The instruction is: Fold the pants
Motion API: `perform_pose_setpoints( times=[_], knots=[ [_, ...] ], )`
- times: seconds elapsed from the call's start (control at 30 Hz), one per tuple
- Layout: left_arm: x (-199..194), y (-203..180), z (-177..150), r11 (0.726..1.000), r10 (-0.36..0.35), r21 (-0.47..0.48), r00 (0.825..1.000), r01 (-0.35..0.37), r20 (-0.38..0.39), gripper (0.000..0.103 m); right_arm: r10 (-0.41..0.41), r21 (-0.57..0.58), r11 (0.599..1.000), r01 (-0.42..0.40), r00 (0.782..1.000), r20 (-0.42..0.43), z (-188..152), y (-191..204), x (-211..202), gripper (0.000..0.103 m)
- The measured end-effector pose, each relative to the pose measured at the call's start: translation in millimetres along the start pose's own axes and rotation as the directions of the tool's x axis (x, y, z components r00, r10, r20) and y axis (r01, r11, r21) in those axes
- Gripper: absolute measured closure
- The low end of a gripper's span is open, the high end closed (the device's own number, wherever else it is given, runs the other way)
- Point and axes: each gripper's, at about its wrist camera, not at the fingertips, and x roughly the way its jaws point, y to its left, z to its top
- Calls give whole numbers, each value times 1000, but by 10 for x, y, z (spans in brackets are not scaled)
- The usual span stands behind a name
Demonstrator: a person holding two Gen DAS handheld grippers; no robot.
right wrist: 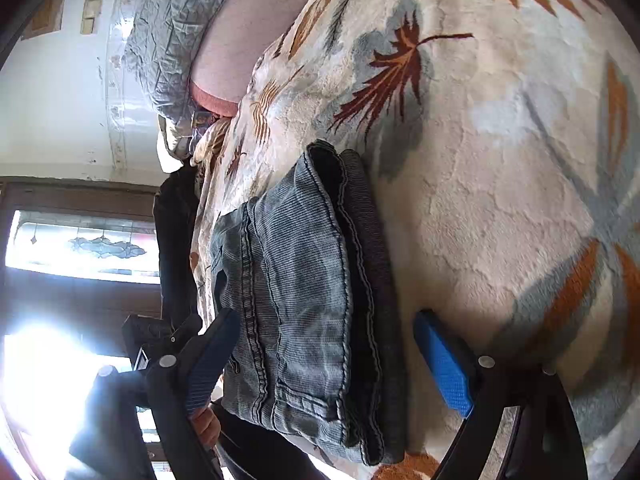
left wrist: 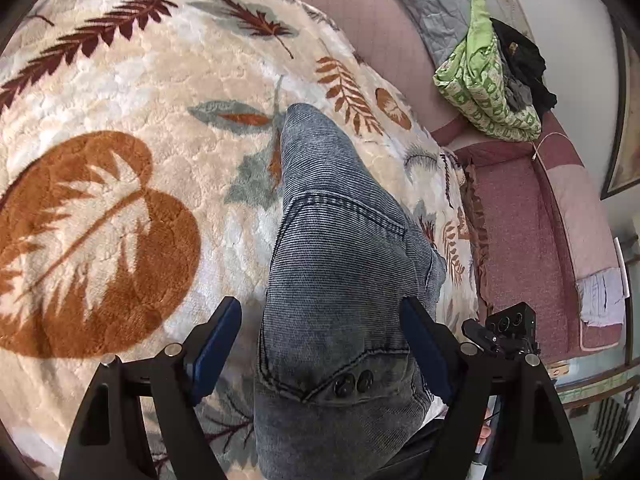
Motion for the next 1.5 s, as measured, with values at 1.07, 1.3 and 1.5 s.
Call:
perform_pose_setpoints(
  times=[1.07, 1.3, 1.5],
  knots=[
    [-716, -753, 82, 936, 64, 324, 971, -138, 229, 84, -171, -385, 897, 219, 973, 156, -46, 1573, -125, 90],
    [-777, -676, 328, 948, 32, 302, 973, -103, 230, 84, -162, -412, 885, 215, 973, 162, 59, 1802, 26, 90],
    [-594, -518, 476, 948, 59, 293, 976, -120, 211, 84, -174, -381, 899, 215, 975, 140, 222, 1703, 235, 90]
  ],
)
